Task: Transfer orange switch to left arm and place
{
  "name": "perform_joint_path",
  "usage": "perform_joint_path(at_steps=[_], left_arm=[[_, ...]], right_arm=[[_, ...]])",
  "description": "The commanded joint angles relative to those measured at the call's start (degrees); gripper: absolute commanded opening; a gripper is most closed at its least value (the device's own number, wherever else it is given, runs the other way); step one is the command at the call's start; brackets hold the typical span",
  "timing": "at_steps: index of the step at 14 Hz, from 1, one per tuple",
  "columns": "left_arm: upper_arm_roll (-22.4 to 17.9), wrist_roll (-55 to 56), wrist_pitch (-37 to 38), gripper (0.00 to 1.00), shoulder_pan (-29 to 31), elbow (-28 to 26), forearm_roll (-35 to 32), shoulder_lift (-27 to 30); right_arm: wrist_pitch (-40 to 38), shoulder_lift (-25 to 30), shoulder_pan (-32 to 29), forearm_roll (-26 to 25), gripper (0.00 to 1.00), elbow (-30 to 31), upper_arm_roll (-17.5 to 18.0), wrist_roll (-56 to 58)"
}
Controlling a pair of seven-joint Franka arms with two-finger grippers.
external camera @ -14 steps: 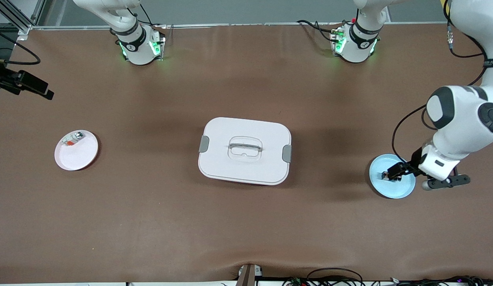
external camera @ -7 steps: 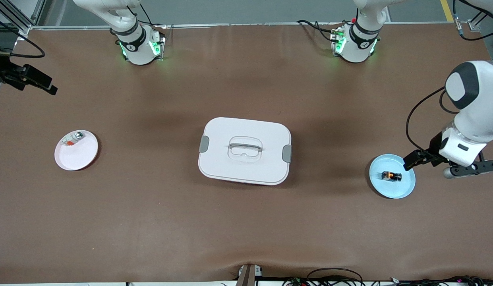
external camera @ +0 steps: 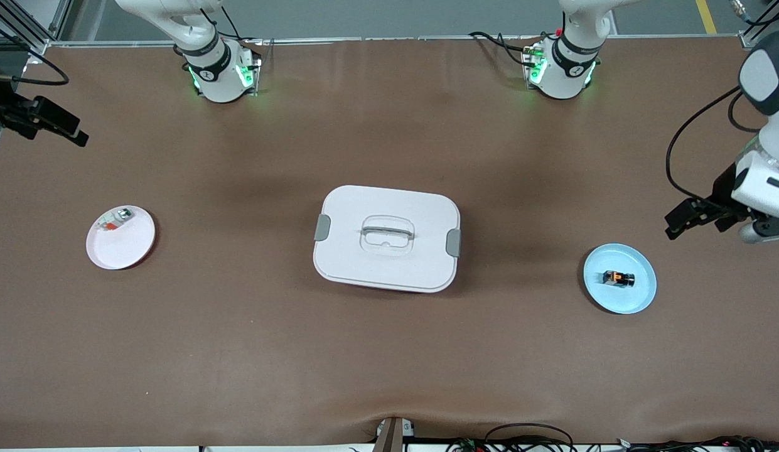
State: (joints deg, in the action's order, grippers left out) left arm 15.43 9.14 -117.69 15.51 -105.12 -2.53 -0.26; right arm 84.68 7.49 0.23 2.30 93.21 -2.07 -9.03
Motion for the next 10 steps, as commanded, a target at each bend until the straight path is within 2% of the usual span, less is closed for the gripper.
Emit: perform_joint_path(at_steps=[1, 5, 10], left_arm=[[0.2, -1.1, 2.6, 1.00, 0.1, 0.1, 1.0, 3.9], [0.2, -1.4, 11.3, 1.00, 0.1, 7.3, 1.4, 4.0], [-0.4, -5.8, 14.6, 1.00, 0.1, 8.7, 1.4, 4.2]], right_arm=[[0.2, 1.6, -0.7, -2.3, 1.00, 1.1, 1.0, 0.2], [0.8, 1.6, -0.6, -3.2, 1.00, 0.2, 1.3, 3.5], [1.4, 1.5, -0.8, -3.2, 1.00, 0.2, 2.9, 3.7]])
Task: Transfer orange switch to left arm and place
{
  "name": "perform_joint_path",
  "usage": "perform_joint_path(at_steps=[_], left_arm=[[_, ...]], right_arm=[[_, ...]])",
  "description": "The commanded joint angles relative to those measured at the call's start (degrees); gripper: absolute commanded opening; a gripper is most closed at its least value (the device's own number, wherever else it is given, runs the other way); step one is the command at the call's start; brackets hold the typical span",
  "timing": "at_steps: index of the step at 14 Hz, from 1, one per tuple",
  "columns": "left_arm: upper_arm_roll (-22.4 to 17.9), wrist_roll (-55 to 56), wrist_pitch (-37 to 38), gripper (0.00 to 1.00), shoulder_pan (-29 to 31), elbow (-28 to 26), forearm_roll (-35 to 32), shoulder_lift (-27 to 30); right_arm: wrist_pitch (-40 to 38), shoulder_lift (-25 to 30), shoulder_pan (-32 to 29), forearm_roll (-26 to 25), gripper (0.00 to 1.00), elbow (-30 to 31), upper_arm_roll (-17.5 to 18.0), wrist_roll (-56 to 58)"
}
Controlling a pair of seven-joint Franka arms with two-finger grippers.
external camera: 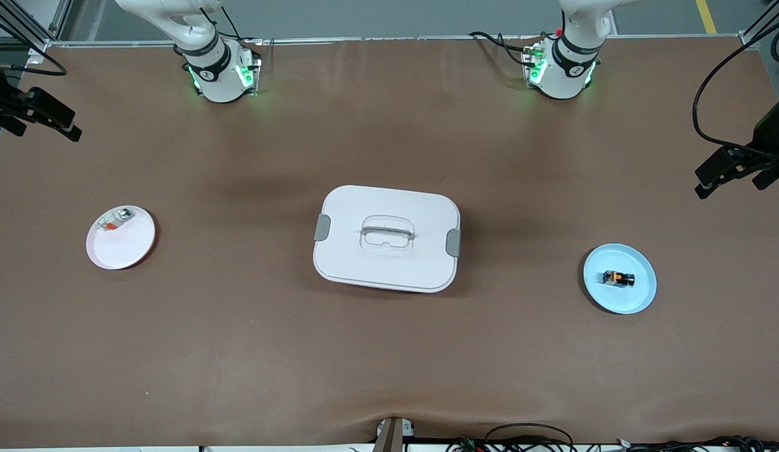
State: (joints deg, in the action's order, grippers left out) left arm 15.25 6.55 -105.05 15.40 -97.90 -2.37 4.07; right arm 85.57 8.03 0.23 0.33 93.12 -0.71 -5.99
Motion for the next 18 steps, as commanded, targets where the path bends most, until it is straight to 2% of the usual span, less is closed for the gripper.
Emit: perform_joint_path(at_steps=[1, 3, 6, 7, 18], left_arm=[[-0.3, -3.7, 2.6, 1.00, 0.0, 1.7, 1.3, -0.2], [-2.3, -3.7, 2.6, 1.00, -2.5, 1.9, 1.3, -0.2], [-15.7, -3.7, 3.4, 1.00, -16.3, 2.0, 1.3, -0.3], [-17.7, -3.7, 4.0, 1.00, -18.0, 2.0, 1.3, -0.3], [-17.5, -3.7, 4.0, 1.00, -17.9, 2.0, 1.3, -0.6]], right_arm=[[0.7, 0.9, -0.8, -1.2, 1.00, 0.3, 1.9, 0.6], [0.9, 0.9, -0.4, -1.1, 1.00, 0.3, 1.9, 0.5], [1.4, 0.9, -0.2, -1.1, 1.00, 0.3, 1.9, 0.5], [1.4, 0.9, -0.3, -1.1, 1.00, 0.3, 1.9, 0.5], [0.8, 0.9, -0.7, 0.9, 1.00, 0.5, 1.3, 0.1]])
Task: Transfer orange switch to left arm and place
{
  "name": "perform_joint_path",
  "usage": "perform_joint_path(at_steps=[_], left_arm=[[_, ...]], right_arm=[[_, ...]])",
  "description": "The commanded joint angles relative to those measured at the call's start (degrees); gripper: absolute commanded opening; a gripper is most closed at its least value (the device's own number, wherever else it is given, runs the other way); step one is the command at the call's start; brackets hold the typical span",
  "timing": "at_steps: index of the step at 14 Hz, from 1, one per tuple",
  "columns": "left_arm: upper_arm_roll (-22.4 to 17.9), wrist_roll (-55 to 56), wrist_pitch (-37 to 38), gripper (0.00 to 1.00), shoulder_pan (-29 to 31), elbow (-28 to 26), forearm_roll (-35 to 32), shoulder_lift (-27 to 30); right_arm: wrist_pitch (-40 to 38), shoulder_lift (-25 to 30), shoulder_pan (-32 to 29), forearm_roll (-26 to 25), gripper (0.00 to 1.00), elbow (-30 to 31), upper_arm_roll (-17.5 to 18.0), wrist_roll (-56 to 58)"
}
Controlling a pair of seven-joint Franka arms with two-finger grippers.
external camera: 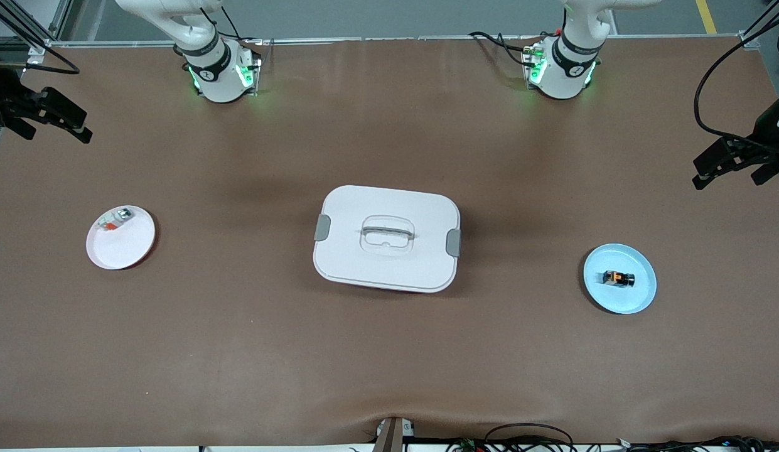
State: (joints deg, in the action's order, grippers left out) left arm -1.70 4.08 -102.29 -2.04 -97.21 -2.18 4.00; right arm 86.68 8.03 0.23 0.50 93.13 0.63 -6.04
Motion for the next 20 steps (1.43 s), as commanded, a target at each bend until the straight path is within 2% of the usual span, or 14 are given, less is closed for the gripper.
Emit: perform_joint_path(at_steps=[1, 7, 10, 13, 17, 20], left_arm=[[-0.6, -1.2, 1.2, 1.00, -0.4, 1.4, 1.1, -0.5], [-0.5, -1.2, 1.9, 1.00, 0.7, 1.7, 1.5, 0.0], [-0.5, -1.3, 5.1, 1.00, 0.4, 5.5, 1.5, -0.4], [-0.4, -1.3, 5.4, 1.00, 0.0, 5.5, 2.8, -0.5], [0.4, -0.7, 7.4, 1.00, -0.3, 5.5, 1.9, -0.7], [3.0, 0.0, 10.1, 1.00, -0.2, 5.7, 1.2, -0.8]], right_arm=[[-0.3, 0.9, -0.7, 0.7, 1.00, 0.5, 0.0, 0.1], [0.0, 0.9, -0.4, 0.7, 1.00, 0.6, 0.0, 0.4], [0.2, 0.9, -0.1, 0.7, 1.00, 0.4, 0.3, 0.5], [0.2, 0.9, -0.2, 0.7, 1.00, 0.4, 0.3, 0.5], [0.4, 0.8, -0.2, 0.7, 1.00, 0.4, 0.3, 0.6], [0.4, 0.8, -0.3, 0.6, 1.00, 0.4, 0.3, 0.7]])
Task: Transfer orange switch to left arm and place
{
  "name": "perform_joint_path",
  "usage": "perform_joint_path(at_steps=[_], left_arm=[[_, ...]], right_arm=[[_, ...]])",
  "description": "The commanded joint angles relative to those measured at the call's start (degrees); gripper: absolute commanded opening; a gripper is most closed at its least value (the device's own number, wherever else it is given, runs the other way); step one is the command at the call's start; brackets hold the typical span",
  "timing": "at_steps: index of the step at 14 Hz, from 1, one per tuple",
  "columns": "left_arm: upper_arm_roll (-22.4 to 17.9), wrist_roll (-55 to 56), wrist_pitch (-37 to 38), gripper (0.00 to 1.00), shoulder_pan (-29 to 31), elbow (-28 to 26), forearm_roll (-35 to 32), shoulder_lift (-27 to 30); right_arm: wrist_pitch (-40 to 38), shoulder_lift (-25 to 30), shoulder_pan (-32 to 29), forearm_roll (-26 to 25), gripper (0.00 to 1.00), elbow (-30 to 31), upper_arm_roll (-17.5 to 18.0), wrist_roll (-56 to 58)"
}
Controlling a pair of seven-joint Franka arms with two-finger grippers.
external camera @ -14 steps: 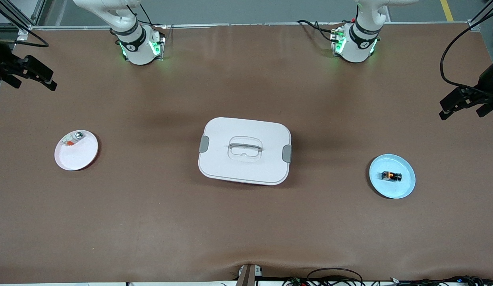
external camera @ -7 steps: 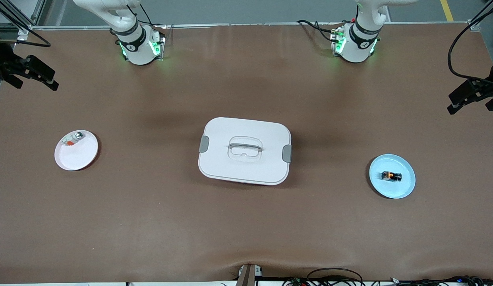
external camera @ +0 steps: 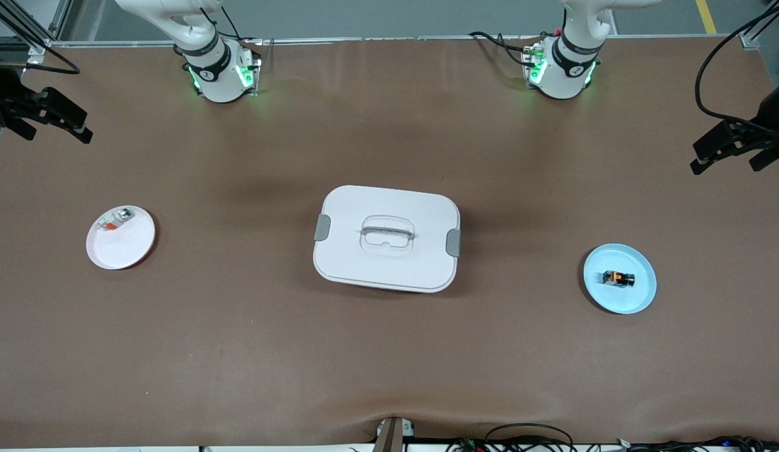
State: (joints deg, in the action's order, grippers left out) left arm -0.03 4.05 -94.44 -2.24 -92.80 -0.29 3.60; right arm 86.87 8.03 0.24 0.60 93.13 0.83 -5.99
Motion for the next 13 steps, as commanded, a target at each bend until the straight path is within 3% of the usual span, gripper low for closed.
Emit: perform_joint_path(at_steps=[1, 13], left_arm=[[1.5, 0.0, 2.2, 1.00, 0.1, 1.4, -0.5, -0.5], [0.9, -0.2, 2.2, 1.00, 0.7, 1.7, 0.8, -0.6]], right_arm=[[0.2, 0.8, -0.2, 0.5, 1.00, 0.4, 0.1, 0.6], [0.3, 0.9, -0.2, 0.5, 1.00, 0.4, 0.1, 0.6]])
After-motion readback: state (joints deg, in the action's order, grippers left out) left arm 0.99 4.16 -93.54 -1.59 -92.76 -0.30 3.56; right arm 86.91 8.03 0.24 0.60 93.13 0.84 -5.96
